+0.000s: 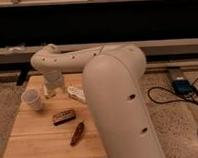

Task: Place the white sponge in the ceramic bowl

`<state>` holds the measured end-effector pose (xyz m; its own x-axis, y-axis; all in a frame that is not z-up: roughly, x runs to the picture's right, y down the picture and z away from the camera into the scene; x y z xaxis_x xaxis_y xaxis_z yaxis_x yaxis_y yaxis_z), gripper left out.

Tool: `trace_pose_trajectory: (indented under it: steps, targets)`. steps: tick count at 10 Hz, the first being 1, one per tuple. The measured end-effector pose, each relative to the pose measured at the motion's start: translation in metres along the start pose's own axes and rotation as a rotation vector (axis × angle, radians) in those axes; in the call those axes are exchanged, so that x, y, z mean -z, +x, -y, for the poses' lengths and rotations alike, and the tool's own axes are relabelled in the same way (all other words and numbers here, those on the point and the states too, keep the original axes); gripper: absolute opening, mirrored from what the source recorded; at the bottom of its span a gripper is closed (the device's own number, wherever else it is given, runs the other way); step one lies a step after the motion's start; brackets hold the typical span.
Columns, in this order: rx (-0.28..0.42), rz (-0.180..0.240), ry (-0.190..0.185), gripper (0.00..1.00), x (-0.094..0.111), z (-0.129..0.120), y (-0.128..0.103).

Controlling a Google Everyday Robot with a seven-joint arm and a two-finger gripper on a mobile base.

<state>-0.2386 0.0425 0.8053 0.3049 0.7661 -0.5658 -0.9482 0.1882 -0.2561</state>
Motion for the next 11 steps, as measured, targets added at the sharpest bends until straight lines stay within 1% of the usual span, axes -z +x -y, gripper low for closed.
trace_pose_trajectory:
  steps: [1,2,3,5,7,9,11]
  targets:
    - [0.032,0.009,-0.010,0.65,-0.011,-0.012,-0.023]
    - [0.050,0.015,-0.015,0.65,-0.020,-0.016,-0.040]
    - [0.074,0.024,-0.024,0.65,-0.033,-0.019,-0.062]
    - [0.119,0.045,-0.031,0.65,-0.050,-0.024,-0.091]
    - [0.144,0.052,-0.038,0.65,-0.060,-0.026,-0.106]
    - [0.173,0.053,-0.038,0.65,-0.065,-0.032,-0.109]
    - [0.208,0.048,-0.038,0.65,-0.072,-0.046,-0.109]
